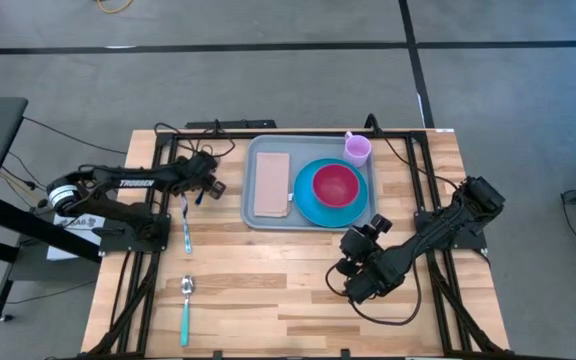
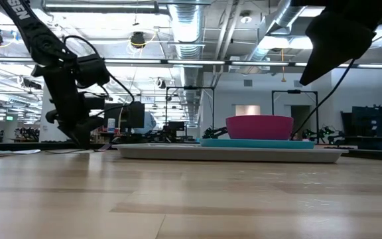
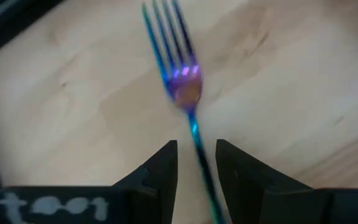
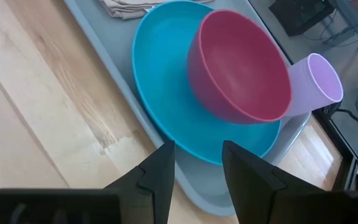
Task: Set up tray
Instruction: Put the blue fork on the brown napkin
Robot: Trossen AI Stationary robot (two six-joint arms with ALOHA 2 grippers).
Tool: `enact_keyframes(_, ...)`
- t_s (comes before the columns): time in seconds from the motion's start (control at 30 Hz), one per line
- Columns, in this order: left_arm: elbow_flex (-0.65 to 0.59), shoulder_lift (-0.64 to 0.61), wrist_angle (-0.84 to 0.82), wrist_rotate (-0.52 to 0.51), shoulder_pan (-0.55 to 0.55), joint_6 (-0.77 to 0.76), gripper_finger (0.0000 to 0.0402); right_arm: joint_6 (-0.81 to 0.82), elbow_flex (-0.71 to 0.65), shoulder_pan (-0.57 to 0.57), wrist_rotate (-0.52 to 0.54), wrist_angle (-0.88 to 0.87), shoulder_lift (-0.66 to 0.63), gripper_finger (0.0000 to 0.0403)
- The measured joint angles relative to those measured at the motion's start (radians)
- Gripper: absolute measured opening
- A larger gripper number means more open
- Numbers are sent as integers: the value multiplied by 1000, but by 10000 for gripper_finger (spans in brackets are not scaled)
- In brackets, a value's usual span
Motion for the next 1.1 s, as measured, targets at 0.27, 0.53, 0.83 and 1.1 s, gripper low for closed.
enact_keyframes(0.27,-37,1,130,0,6,9,100,1,0,0,-1,5,0,129)
enact_keyframes(0.53,-37,6,124,13,38,1,100,1,0,0,-2,54,0,129)
enact_keyframes(0.83,-37,6,124,13,40,0,99,-35,0,0,-2,91,0,129)
enact_keyframes(1.1,-37,6,124,12,40,-25,67,-103,0,0,-2,100,0,129)
